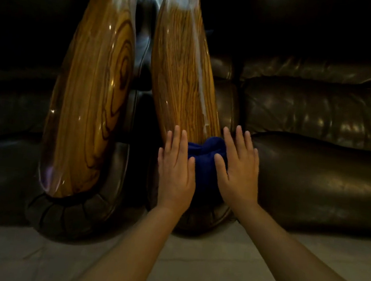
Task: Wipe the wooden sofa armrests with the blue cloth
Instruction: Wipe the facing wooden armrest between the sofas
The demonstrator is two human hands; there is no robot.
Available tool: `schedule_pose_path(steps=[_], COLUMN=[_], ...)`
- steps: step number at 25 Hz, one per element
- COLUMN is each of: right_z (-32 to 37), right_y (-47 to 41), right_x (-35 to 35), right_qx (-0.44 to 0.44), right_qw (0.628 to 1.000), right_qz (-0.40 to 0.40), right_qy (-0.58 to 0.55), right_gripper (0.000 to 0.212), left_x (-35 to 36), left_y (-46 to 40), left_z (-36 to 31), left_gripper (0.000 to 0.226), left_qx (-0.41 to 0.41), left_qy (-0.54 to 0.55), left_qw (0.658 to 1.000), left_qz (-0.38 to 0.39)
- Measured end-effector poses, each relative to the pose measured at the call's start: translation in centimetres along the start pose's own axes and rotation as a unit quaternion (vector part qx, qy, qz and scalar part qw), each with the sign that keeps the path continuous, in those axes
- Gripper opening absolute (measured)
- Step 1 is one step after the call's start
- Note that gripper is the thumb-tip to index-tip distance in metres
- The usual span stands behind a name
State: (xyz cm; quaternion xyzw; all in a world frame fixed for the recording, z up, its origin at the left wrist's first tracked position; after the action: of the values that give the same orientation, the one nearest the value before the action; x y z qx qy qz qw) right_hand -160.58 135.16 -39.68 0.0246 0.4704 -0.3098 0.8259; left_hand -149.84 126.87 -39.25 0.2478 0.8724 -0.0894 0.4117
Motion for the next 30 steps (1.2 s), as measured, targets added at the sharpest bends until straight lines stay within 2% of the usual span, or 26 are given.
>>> schedule_pose_path(steps=[2, 6, 10, 16, 19, 24, 27, 30], right_z=[-0.4, -0.8, -0.9, -0.5, -0.5, -0.3, -0.9, -1.0], right_y=[-0.6, -0.6, -2.4, -13.6, -14.8, -8.6, -5.9, -9.6], right_x=[1.4, 3.5, 3.4, 1.6, 1.5, 2.3, 2.7, 2.5], right_qx=[0.019, 0.009, 0.045, -0.012, -0.011, -0.046, 0.0, 0.064], right_qw=[0.999, 0.988, 0.98, 0.986, 0.985, 0.995, 0.996, 0.988], right_qz=[-0.031, -0.148, -0.191, -0.144, -0.132, -0.094, -0.078, -0.092], right_qy=[0.001, -0.05, -0.027, 0.079, 0.108, -0.002, -0.053, -0.108], right_gripper=[0.054, 0.052, 0.055, 0.055, 0.056, 0.052, 0.055, 0.064], left_x=[1.3, 3.0, 2.8, -0.3, -0.9, 0.5, 1.2, 0.7], left_y=[-1.1, -1.7, -3.7, -13.6, -15.0, -8.7, -7.1, -10.4], left_z=[-0.4, 0.5, -0.8, -4.1, -4.4, -2.4, -1.9, -3.2], left_gripper=[0.052, 0.054, 0.053, 0.055, 0.056, 0.055, 0.056, 0.056], left_qx=[-0.031, -0.03, -0.045, -0.016, 0.005, -0.026, -0.032, -0.052], left_qy=[0.021, 0.043, 0.02, -0.034, -0.041, -0.041, -0.052, -0.055], left_qw=[0.998, 0.992, 0.986, 0.985, 0.987, 0.987, 0.989, 0.988], left_qz=[-0.046, -0.117, -0.158, -0.167, -0.157, -0.154, -0.135, -0.138])
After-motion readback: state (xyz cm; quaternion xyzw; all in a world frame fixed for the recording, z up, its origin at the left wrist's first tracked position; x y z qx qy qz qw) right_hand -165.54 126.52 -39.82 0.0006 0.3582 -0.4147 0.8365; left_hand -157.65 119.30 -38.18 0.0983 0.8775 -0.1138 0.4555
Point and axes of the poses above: each hand's wrist, its own y-axis away from the middle knuckle, its own x-axis out of the palm, z = x × y, the point moved 3 cm from there along -y, towards the middle knuckle, and after that the axes turned 14 degrees about -x, right-handed, at the moved point
